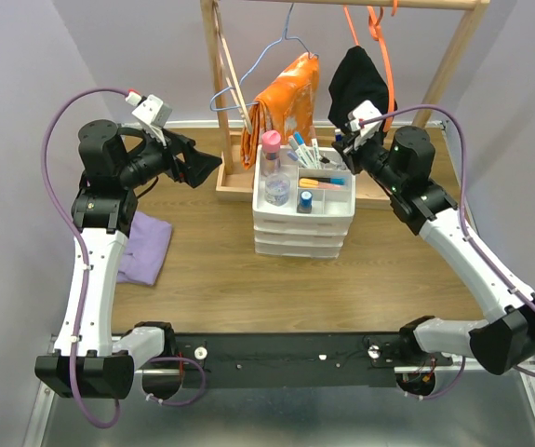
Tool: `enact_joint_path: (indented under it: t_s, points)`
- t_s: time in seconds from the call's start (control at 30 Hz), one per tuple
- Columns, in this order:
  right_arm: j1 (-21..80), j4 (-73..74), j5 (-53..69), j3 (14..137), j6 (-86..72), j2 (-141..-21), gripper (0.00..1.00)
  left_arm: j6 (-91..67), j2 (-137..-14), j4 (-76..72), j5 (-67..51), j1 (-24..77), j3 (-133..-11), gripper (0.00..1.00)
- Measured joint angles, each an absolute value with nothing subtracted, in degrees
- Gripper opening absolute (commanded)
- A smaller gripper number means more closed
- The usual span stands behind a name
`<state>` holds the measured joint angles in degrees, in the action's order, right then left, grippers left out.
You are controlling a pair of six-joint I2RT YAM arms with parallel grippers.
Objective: Sort the stationery into containers
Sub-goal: Place the pen in the storage box.
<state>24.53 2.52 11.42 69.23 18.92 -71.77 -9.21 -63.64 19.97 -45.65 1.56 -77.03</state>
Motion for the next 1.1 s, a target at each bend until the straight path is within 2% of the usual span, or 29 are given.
enact_joint_path:
  t_s: [0.5,0.6,0.63,0.73,0.8,0.93,1.1]
  points:
    - [23.9,2.9,11.7,65.3,21.9,-73.8,0.01,-9.3,-63.3,19.8,-45.6,1.6,-75.8,0.99]
    - [23.9,3.3,11.7,64.8,22.3,-73.5,0.13,-9.5,-62.9,19.5,-45.6,1.5,-74.7,0.99]
    - [23.9,3.5,11.7,64.8,22.5,-73.4,0.22,-9.6,-62.8,19.4,-45.6,1.5,-74.5,0.99]
    - [23.9,4.1,11.6,64.8,22.6,-72.8,0.34,-9.8,-62.4,19.3,-45.6,1.5,-73.8,0.99]
    - [23.9,4.5,11.6,64.8,22.7,-72.3,0.37,-9.9,-62.3,19.1,-45.6,1.5,-73.5,0.99]
    - [23.9,6.6,11.7,65.3,22.4,-70.0,0.53,-10.1,-62.2,18.1,-45.6,1.5,-73.1,0.99]
    - [23.9,9.6,12.9,69.3,21.0,-67.6,0.59,-10.9,-61.8,16.0,-45.7,1.5,-72.2,0.99]
